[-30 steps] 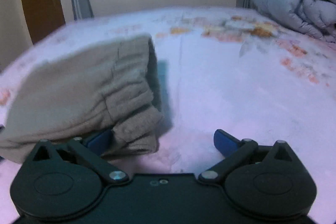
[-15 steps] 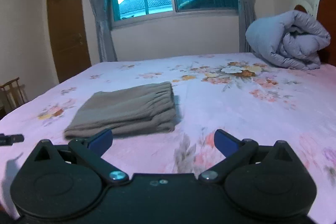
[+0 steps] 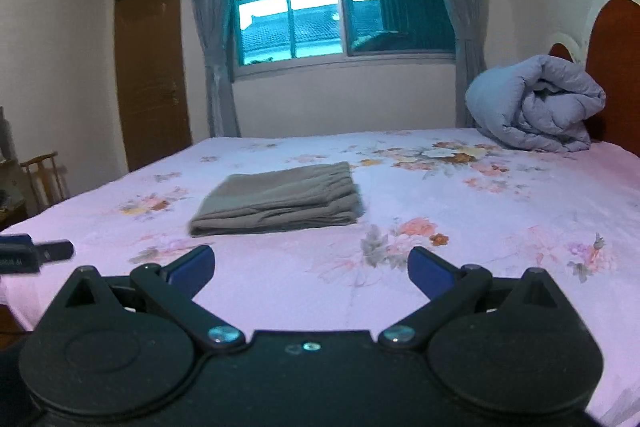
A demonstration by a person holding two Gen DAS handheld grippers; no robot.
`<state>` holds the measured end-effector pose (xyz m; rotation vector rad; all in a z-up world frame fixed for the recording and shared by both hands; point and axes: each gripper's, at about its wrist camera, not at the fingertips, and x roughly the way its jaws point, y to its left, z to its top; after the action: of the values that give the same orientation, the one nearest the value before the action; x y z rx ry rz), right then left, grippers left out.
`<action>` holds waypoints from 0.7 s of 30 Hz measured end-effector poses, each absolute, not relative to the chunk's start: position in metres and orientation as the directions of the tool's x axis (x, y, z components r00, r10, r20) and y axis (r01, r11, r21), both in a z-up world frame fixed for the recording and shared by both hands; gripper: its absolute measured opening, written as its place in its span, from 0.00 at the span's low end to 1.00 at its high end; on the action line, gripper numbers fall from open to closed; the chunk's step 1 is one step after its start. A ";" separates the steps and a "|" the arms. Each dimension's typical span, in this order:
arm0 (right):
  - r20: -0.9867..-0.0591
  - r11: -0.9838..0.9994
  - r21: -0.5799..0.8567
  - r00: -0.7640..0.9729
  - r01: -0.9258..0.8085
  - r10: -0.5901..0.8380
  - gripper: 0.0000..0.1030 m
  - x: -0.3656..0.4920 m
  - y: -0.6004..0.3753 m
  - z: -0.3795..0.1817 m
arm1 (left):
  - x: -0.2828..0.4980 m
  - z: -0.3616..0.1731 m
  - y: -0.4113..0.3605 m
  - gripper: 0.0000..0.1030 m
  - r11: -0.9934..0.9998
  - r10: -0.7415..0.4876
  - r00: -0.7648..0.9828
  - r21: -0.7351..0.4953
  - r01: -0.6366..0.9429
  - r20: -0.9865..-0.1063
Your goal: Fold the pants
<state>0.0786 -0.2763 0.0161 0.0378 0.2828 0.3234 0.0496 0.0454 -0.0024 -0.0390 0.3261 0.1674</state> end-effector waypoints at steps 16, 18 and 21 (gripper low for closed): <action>-0.242 0.947 0.039 0.916 -0.319 0.319 0.94 0.068 -0.251 0.012 | 0.029 -0.001 0.037 1.00 0.987 0.138 0.939 -0.041 -0.159 -0.315; -0.247 0.946 0.030 0.915 -0.323 0.320 0.94 0.068 -0.249 0.011 | 0.033 0.000 0.038 1.00 0.989 0.123 0.943 -0.043 -0.143 -0.308; -0.254 0.947 0.034 0.913 -0.320 0.318 0.94 0.069 -0.249 0.011 | 0.031 0.001 0.034 1.00 0.991 0.114 0.955 -0.040 -0.130 -0.275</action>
<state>0.0693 -0.2493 0.0111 -0.0079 0.2607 0.3281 0.0307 0.0341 0.0009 -0.0583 0.2757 0.1239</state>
